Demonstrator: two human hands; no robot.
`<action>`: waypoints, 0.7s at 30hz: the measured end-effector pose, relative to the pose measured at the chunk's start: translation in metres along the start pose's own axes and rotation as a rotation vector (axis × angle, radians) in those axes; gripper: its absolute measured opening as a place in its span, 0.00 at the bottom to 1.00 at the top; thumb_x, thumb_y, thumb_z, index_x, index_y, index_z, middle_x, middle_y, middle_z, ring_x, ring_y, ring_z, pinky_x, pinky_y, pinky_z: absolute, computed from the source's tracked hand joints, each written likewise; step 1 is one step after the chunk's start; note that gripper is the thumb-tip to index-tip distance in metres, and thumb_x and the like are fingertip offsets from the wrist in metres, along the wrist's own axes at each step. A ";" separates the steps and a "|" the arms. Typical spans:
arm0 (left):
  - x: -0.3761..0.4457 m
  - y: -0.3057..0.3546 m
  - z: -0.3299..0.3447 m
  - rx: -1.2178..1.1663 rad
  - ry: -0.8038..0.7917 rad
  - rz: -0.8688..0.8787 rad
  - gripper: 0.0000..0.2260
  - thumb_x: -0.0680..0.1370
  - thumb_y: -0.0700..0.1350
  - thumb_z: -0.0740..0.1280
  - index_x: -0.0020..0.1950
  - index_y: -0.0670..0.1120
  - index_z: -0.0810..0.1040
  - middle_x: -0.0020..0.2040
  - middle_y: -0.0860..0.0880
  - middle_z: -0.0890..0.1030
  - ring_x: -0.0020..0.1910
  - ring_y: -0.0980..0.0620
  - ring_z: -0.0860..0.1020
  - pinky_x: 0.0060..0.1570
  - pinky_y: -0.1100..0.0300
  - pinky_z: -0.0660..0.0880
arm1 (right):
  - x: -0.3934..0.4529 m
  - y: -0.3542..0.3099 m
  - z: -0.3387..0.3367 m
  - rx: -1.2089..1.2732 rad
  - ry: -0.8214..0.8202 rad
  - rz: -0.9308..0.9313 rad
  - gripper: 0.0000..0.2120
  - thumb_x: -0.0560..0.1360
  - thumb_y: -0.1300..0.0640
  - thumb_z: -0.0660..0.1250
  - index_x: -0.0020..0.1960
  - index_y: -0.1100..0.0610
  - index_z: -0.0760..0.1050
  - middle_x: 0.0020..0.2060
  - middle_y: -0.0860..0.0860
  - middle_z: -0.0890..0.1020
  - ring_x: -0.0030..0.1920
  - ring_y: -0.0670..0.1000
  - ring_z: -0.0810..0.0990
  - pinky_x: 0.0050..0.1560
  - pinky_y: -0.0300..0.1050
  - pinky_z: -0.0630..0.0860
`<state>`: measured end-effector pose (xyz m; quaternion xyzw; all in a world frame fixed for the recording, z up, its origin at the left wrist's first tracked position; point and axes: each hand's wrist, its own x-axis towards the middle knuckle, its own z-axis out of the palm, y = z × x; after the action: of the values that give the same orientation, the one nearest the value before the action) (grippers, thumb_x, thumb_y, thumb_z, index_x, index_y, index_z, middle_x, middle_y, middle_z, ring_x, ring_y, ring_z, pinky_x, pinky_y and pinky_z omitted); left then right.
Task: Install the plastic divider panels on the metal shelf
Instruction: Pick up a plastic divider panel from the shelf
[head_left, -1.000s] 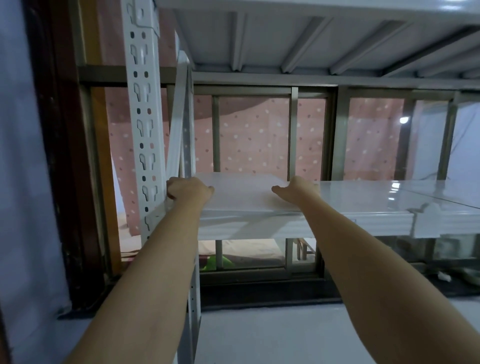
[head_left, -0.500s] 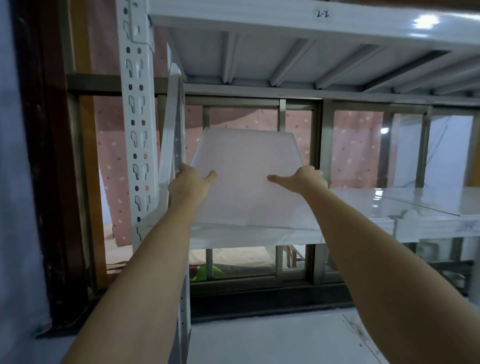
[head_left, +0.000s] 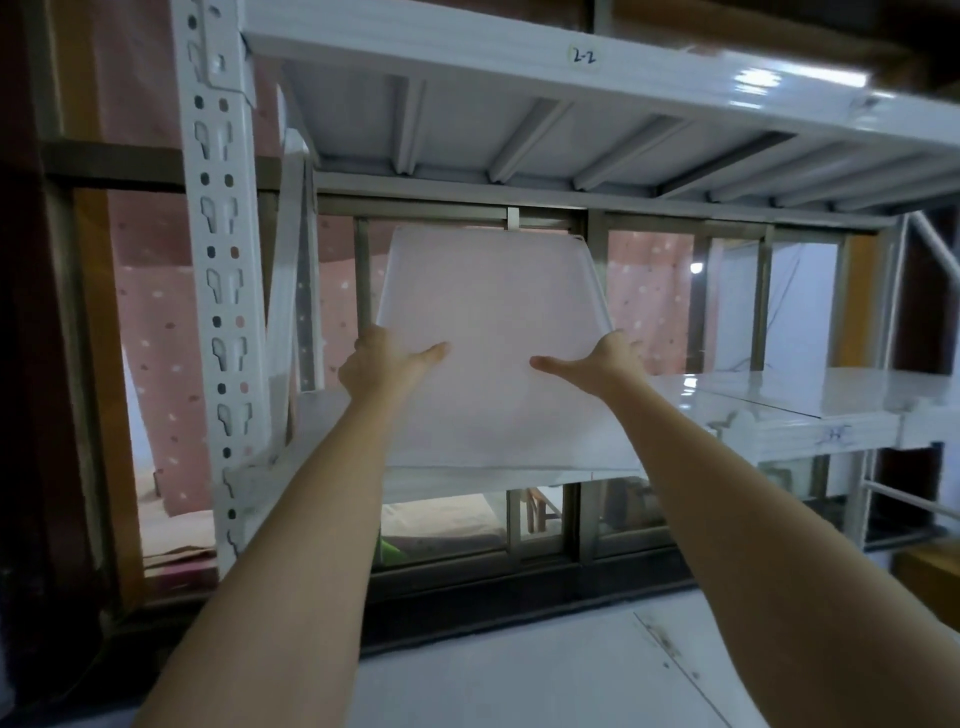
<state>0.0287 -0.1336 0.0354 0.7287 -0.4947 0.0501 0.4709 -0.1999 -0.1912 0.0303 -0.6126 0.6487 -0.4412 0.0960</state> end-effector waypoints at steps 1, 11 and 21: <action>-0.002 0.002 0.004 -0.006 0.002 0.017 0.48 0.67 0.68 0.69 0.72 0.36 0.60 0.67 0.39 0.72 0.65 0.39 0.73 0.60 0.49 0.70 | -0.002 0.005 -0.005 0.015 0.014 -0.001 0.61 0.53 0.28 0.75 0.72 0.63 0.58 0.64 0.60 0.71 0.64 0.59 0.71 0.60 0.55 0.75; -0.035 0.053 0.035 -0.136 -0.061 0.096 0.46 0.68 0.62 0.73 0.71 0.34 0.59 0.70 0.38 0.66 0.65 0.39 0.72 0.58 0.49 0.71 | -0.027 0.054 -0.061 -0.036 0.158 0.069 0.56 0.58 0.33 0.76 0.72 0.63 0.57 0.68 0.60 0.63 0.65 0.59 0.70 0.63 0.53 0.73; -0.081 0.130 0.087 -0.201 -0.226 0.222 0.48 0.67 0.66 0.70 0.74 0.37 0.57 0.71 0.38 0.64 0.68 0.39 0.69 0.61 0.48 0.69 | -0.035 0.121 -0.147 -0.135 0.280 0.168 0.60 0.60 0.32 0.75 0.76 0.63 0.51 0.71 0.60 0.59 0.69 0.60 0.67 0.63 0.52 0.71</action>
<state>-0.1463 -0.1522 0.0268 0.6197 -0.6245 -0.0302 0.4744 -0.3755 -0.1104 0.0188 -0.4939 0.7328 -0.4680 -0.0002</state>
